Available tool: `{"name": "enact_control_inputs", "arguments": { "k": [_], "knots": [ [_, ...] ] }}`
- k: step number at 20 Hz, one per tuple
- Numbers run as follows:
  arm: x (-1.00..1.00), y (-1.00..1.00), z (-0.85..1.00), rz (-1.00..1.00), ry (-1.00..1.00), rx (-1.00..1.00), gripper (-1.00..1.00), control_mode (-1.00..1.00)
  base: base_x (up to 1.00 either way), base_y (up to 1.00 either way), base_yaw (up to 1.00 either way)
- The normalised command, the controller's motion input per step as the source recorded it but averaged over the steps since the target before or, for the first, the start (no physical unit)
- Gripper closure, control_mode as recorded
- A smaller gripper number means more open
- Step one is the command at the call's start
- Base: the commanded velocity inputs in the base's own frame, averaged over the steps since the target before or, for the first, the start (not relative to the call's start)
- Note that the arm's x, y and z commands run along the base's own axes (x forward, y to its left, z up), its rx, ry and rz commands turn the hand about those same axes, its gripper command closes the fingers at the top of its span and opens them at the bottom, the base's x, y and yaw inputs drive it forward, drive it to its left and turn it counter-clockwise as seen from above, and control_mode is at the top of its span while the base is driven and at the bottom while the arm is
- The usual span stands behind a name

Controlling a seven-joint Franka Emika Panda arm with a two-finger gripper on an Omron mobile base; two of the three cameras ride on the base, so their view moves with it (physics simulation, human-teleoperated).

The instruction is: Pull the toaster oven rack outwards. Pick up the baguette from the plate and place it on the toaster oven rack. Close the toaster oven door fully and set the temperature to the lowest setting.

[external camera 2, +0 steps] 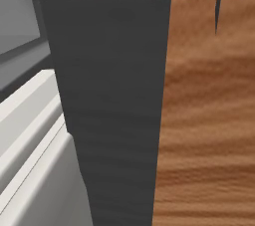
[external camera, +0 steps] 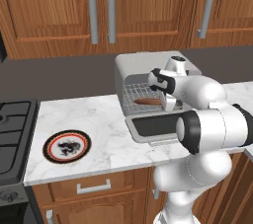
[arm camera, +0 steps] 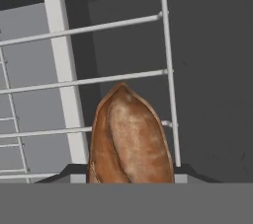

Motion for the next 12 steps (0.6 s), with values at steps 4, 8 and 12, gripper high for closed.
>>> {"name": "enact_control_inputs", "arguments": {
  "k": [4, 8, 12],
  "knots": [
    [0.00, -0.08, 0.14, 0.00, 0.00, 0.00, 1.00, -1.00, 0.00, 0.00, 0.00],
    [0.00, -0.08, 0.04, 0.00, 0.01, 0.00, 1.00, -1.00, 0.00, 0.00, 0.00],
    [0.00, 0.00, 0.00, 0.00, 0.00, 0.00, 1.00, -1.00, 0.00, 0.00, 0.00]
  ]
}}
